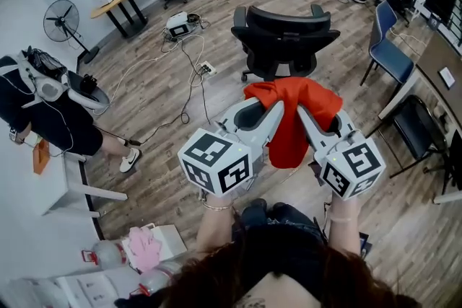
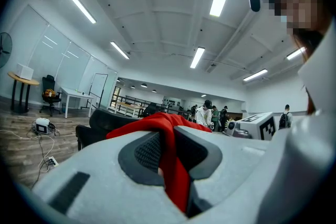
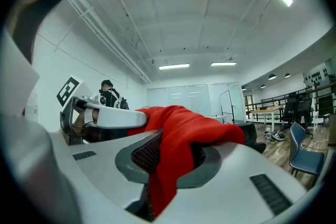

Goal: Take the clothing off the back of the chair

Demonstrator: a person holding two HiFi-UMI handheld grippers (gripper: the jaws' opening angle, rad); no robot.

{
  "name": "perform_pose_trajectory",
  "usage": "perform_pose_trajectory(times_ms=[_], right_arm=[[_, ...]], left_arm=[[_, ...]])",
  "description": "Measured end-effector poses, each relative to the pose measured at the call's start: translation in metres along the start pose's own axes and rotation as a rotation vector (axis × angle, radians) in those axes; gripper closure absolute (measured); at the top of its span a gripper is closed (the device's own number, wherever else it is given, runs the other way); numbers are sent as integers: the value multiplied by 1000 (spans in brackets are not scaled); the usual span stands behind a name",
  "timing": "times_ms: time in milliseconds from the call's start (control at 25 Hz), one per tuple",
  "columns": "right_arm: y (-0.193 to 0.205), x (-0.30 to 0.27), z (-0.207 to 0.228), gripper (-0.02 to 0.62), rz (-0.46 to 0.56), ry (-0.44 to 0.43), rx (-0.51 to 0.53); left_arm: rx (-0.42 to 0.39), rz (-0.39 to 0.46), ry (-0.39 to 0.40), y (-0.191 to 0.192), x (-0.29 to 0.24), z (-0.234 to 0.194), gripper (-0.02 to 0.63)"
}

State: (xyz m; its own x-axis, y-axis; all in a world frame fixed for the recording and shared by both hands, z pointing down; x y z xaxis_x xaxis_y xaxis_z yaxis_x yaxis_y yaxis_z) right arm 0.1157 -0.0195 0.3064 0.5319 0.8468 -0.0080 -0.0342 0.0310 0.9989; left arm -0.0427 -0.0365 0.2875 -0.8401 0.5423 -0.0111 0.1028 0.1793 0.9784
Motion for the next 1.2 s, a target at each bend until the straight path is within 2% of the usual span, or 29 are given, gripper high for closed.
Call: perform_pose_trajectory(times_ms=[400,560,1200], right_arm=[[-8,-6,-6,534,4,63,2],[-7,-8,-11,534,0,71,-12],[-8,-10,-5,534,-5,91,-27]], left_arm=[[-18,-25,69,-10,-1,-17,543],[4,-22,101,-8,3,-24,543],[40,-15,130,-8,-6,-26,543]])
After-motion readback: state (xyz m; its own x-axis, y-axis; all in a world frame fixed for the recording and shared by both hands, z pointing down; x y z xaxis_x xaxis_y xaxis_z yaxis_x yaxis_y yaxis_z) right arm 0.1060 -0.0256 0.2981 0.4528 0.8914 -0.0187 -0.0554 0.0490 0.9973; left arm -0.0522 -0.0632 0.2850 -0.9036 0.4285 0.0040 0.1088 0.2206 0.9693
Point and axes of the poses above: the fingertips, and each gripper's own axes: x backward along the fingers, z to its right, y out of its underside, the point moved 8 cm from there along x, backward along the fingers, and after that the axes turned 5 degrees about y, right-handed, at the moved point
